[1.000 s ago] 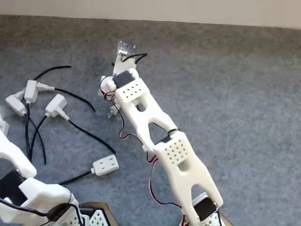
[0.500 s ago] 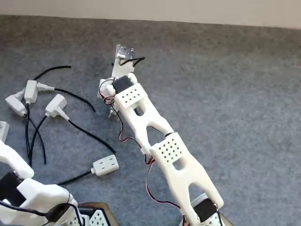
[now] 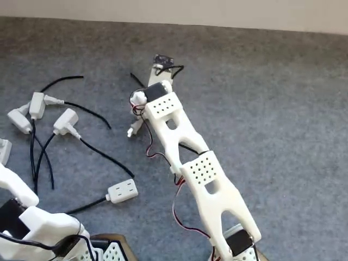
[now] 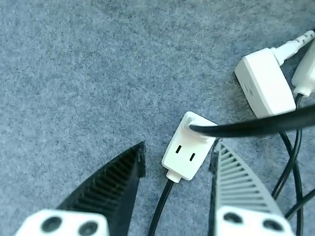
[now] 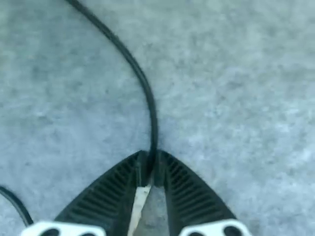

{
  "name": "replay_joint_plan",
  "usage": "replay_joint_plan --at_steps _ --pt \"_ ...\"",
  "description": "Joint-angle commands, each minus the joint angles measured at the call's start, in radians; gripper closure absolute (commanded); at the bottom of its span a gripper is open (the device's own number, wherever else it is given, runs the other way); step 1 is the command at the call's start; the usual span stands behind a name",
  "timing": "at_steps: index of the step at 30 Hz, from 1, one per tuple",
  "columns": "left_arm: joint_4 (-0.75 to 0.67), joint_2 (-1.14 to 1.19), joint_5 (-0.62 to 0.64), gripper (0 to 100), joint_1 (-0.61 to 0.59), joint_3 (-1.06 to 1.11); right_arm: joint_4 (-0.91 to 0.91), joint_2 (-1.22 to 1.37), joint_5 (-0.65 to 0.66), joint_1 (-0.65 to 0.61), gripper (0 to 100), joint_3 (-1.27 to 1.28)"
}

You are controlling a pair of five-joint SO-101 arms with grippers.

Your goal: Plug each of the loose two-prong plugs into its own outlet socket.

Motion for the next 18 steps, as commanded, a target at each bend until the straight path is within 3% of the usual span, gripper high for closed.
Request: replay_joint_plan --at_steps 1,7,12,15,18 --pt "-0.011 -0.007 -0.008 77 -0.012 -0.004 0.053 -0.035 -0.009 -0.091 99.4 0.001" --pt "0.017 -0.007 -0.008 77 -0.012 -0.004 0.186 -0.090 0.000 -0.131 98.8 -0.088" --pt "0.017 -0.007 -0.008 77 -0.010 -0.004 0.291 -0.154 0.003 -0.156 83.7 -0.110" --pt "0.018 -0.007 -0.008 77 -0.013 -0.004 0.291 -0.183 0.100 -0.131 76.9 -0.002" --pt "0.018 -0.007 -0.008 77 -0.039 -0.004 0.291 -0.209 0.341 -0.081 82.7 0.120"
